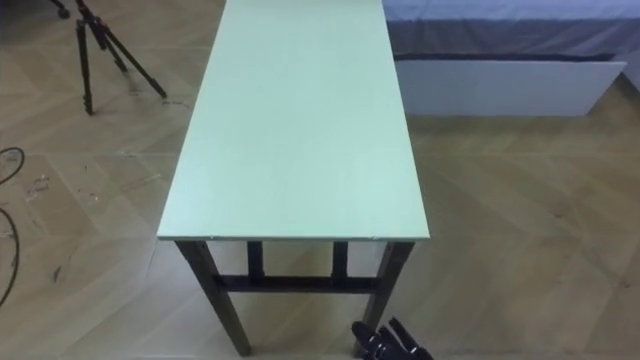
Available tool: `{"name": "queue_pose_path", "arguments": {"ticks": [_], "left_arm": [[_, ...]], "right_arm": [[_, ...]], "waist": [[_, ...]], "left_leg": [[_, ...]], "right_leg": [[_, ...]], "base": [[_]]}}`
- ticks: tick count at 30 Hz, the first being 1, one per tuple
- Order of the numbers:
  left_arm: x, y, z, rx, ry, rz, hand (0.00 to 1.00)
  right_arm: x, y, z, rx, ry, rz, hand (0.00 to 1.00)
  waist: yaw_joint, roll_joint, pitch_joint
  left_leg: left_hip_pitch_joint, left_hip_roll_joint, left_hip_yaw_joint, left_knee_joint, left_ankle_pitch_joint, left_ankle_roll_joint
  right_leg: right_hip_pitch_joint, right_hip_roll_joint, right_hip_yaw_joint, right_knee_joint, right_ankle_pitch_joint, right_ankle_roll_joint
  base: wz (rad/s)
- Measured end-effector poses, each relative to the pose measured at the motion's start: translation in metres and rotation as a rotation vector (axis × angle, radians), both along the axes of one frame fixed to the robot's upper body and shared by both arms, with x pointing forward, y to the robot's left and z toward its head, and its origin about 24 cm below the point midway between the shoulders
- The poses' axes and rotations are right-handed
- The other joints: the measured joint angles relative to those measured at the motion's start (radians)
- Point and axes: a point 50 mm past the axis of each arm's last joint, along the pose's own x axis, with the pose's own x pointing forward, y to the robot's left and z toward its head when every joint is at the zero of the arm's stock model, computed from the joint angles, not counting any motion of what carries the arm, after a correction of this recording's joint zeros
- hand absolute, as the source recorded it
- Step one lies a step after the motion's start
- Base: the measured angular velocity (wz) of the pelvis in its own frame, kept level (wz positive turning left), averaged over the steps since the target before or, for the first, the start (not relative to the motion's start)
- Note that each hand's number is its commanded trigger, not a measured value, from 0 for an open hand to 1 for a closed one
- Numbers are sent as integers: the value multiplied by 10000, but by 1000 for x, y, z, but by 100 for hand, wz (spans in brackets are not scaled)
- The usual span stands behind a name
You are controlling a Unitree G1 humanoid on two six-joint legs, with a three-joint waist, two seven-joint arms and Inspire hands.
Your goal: Move table with human
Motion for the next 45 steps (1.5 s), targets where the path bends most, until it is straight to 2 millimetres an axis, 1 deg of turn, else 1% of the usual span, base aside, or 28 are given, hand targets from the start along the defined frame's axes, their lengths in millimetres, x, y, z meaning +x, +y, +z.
{"name": "queue_pose_path", "arguments": {"ticks": [2,6,10,11,15,20,24,29,31,33,35,40,42,45], "left_arm": [[3,-6,6,-490,-463,136,0],[18,-17,20,-1542,-1394,252,0],[29,-27,30,-2049,-1986,56,0],[31,-31,34,-2149,-2200,-134,0],[45,-39,52,-2541,-3100,-481,0],[56,-47,68,-3124,-3818,-559,0],[58,-52,71,-3416,-3933,-597,0],[61,-51,77,-3703,-4124,-476,0],[64,-50,82,-3751,-4334,-456,0],[68,-47,87,-3741,-4654,-368,0],[70,-45,89,-3731,-4765,-262,0],[74,-38,91,-4047,-4881,407,0],[78,-32,94,-4069,-5059,740,0],[81,-25,95,-3913,-5221,987,0]], "right_arm": [[2,5,6,220,-445,176,0],[10,18,16,840,-1190,594,0],[14,32,23,1557,-1677,948,0],[15,37,25,1749,-1787,1129,0],[18,50,37,2418,-2306,1402,0],[23,52,40,2850,-2513,1278,0],[24,51,41,3029,-2603,1150,0],[29,50,44,3073,-2787,1115,0],[33,50,49,3171,-3010,1089,0],[40,50,58,3350,-3459,1019,0],[43,50,62,3487,-3626,918,0],[47,47,63,3425,-3622,746,0],[51,43,64,3280,-3598,573,0],[55,41,65,3120,-3564,448,0]], "waist": [[-36,-17,-12],[-54,-61,-17],[-22,-52,-13],[-22,-44,-9],[-16,-41,-1],[-46,-48,-1],[-65,-49,-1],[-28,-44,-4],[-14,-43,-3],[8,-45,-1],[18,-47,0],[-32,-104,53],[-35,-113,113],[-62,-102,125]], "left_leg": [[-22,7,145,0,0,0],[-58,1,133,-3,0,0],[-12,3,168,-6,0,0],[-3,5,240,-7,0,0],[10,2,273,-12,0,0],[13,5,273,-12,0,0],[14,9,273,-6,0,0],[31,10,275,12,0,0],[48,10,272,12,1,1],[127,11,271,6,1,1],[180,13,269,-14,1,1],[178,8,249,-33,1,2],[154,4,215,-33,1,2],[132,4,223,-30,2,2]], "right_leg": [[-53,-2,23,3,0,0],[-105,-15,40,22,1,1],[-107,4,184,28,2,0],[-114,4,221,33,2,-1],[-133,3,254,57,3,1],[-141,2,242,101,3,2],[-143,2,244,111,3,2],[-143,-3,243,132,3,1],[-141,-3,246,136,4,0],[-117,-2,250,139,6,-3],[-74,2,258,140,6,-3],[-74,-2,263,151,6,-4],[-59,-6,246,150,6,-4],[-59,-4,227,144,6,-3]], "base": [[-4],[-1],[-9],[-6],[-2],[0],[0],[0],[0],[0],[0],[0],[0],[0]]}}
